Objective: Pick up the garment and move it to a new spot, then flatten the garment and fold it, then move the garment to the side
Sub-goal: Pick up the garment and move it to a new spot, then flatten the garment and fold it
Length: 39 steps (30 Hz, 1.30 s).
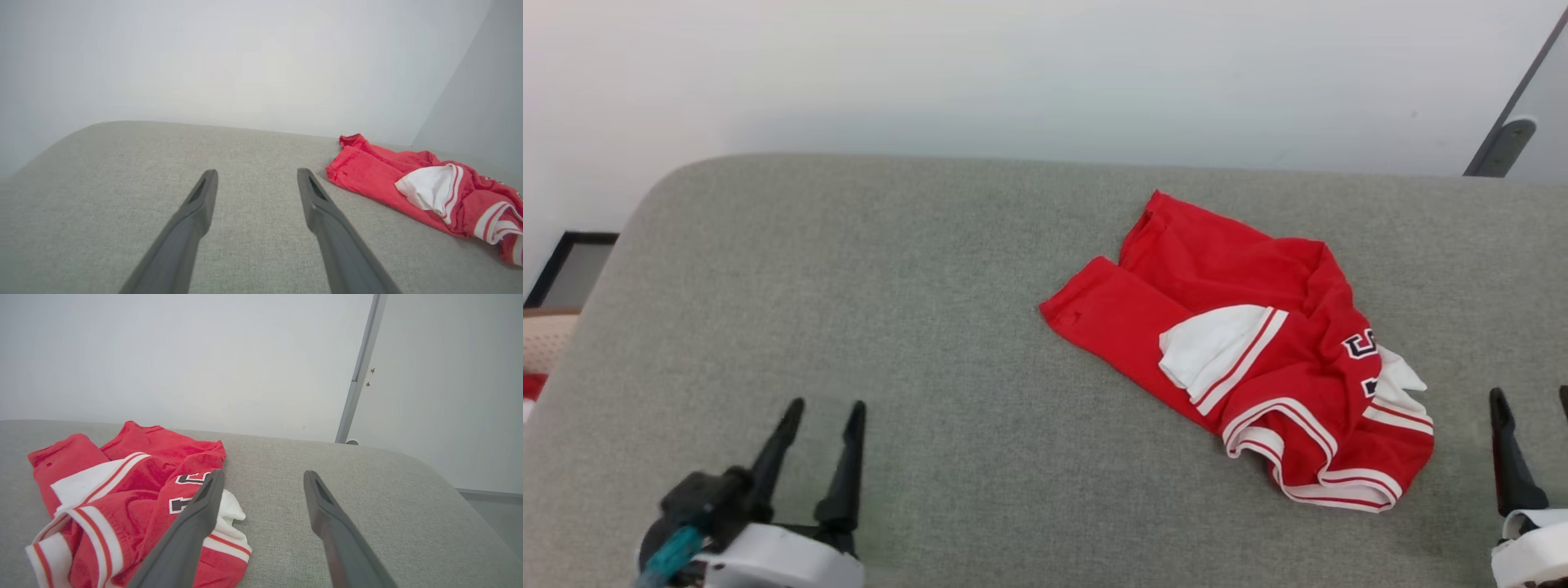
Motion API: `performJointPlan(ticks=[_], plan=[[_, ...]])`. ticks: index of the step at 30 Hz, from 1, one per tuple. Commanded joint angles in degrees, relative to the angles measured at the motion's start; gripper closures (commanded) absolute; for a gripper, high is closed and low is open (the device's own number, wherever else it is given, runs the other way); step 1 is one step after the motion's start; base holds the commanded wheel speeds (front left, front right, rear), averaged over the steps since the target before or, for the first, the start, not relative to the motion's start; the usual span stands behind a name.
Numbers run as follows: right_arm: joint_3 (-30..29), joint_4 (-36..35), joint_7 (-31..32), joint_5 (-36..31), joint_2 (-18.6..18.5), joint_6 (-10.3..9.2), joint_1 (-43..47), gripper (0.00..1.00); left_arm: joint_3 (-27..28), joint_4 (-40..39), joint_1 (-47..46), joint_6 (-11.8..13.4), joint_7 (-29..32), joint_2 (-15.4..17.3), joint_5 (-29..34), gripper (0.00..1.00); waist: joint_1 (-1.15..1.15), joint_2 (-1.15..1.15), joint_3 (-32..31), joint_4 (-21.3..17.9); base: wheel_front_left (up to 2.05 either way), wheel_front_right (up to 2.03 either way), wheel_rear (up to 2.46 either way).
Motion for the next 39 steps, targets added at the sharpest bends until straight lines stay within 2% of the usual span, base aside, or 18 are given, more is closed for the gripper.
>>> performJointPlan(ticks=[1, 3, 8, 17, 22, 24, 29, 35, 39], plan=[[-0.2, -0.27, -0.03, 0.01, 0.14, -0.08, 0.57, 0.0, 0.31, -0.25, 0.48, -0.24, -0.07, -0.35, 0.28, 0.0, 0.0, 0.0, -0.51, -0.31, 0.0, 0.0, 0.0], [-0.77, -1.65, -0.04, 0.04, 0.75, -0.08, 1.39, 0.0, 3.89, -2.02, 2.47, -1.32, -0.05, -2.09, 4.0, 0.0, 0.0, 0.0, -1.1, -0.93, 0.0, 0.0, 0.0], [-0.11, -2.4, -0.04, -0.36, 1.49, -0.08, 1.73, 0.0, 5.94, -2.02, 3.68, -2.29, -0.04, -4.02, 7.76, 0.0, 0.0, 0.0, -1.19, -1.61, 0.0, 0.0, 0.0], [1.58, -1.29, -0.03, 0.17, 0.75, -0.08, 0.46, 0.0, 7.96, -2.28, 4.22, -3.04, -0.05, -6.98, 10.66, 0.0, 0.0, 0.0, -1.05, -2.03, 0.0, 0.0, 0.0], [4.17, -0.3, 2.44, 0.77, -1.93, -0.08, -1.66, 0.0, 7.65, -3.02, 4.14, -3.1, -0.05, -8.11, 10.38, 0.0, 0.0, 0.0, -0.09, -1.99, 0.0, 0.0, 0.0], [6.28, 0.4, 5.77, 2.23, -3.9, -0.08, -3.51, 0.0, 7.48, -3.12, 4.01, -3.11, -0.05, -8.49, 10.15, 0.0, 0.0, 0.0, 0.78, -2.04, 0.0, 0.0, 0.0], [10.4, 3.67, 20.05, 9.57, -10.04, -0.08, -11.5, 0.0, 6.12, -2.15, 1.96, -3.12, -0.05, -9.43, 9.93, 0.0, 0.0, 0.0, 4.45, -1.48, 0.0, 0.0, 0.0], [21.03, 4.89, 38.01, 20.1, -17.63, -0.08, -20.45, 0.0, 4.76, -1.46, -0.85, -3.12, -0.05, -10.5, 9.94, 0.0, 0.0, 0.0, 8.93, -0.17, 0.0, 0.0, 0.0], [27.58, 3.71, 45.62, 25.92, -22.31, -0.07, -24.44, 0.0, 3.86, -1.16, -2.54, -3.13, -0.05, -11.14, 9.94, 0.0, 0.0, 0.0, 11.19, 0.85, 0.0, 0.0, 0.0]])
